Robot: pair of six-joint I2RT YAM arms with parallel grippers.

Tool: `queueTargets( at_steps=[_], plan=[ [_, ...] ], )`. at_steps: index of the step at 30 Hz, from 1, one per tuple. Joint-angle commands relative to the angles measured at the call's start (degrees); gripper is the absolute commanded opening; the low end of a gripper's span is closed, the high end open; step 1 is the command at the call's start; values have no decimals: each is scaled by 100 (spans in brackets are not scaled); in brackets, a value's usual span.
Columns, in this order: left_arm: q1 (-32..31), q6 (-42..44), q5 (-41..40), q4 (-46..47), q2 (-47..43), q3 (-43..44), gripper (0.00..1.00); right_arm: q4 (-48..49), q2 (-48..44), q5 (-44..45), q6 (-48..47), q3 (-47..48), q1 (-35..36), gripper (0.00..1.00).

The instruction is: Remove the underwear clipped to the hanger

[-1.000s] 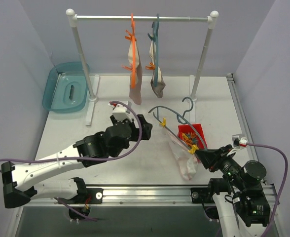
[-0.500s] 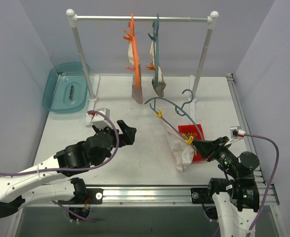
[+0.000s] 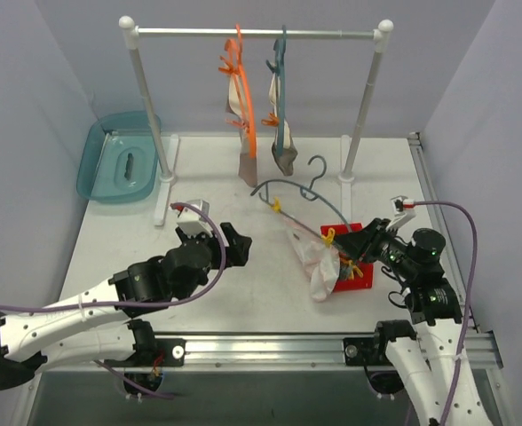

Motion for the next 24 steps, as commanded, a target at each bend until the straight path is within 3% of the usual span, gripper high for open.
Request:
queueTargets(
  at_steps=[1, 7, 9, 12, 18, 22, 24],
  plan=[
    [49, 163, 125, 396, -237, -41, 93, 700, 671, 282, -373, 479, 886, 0],
    [93, 207, 28, 142, -448, -6, 94, 516, 1349, 2576, -488, 620, 3638, 0],
    [102, 190, -33, 1, -536, 47, 94, 559, 1131, 3269, -356, 550, 4069, 0],
    [102, 172, -86, -87, -695, -23, 94, 700, 1068, 3693, -251, 514, 4141, 0],
    [119, 23, -209, -280, -616, -15, 93, 1235, 1129, 5907, -346, 427, 4922, 0],
    [181, -100, -288, -263, -388, -76, 93, 1430, 1752, 7058, -417, 418, 5852, 0],
    [294, -170, -297, -281, -283, -102, 93, 1508, 2129, 8015, -251, 391, 6643, 0]
  ],
)
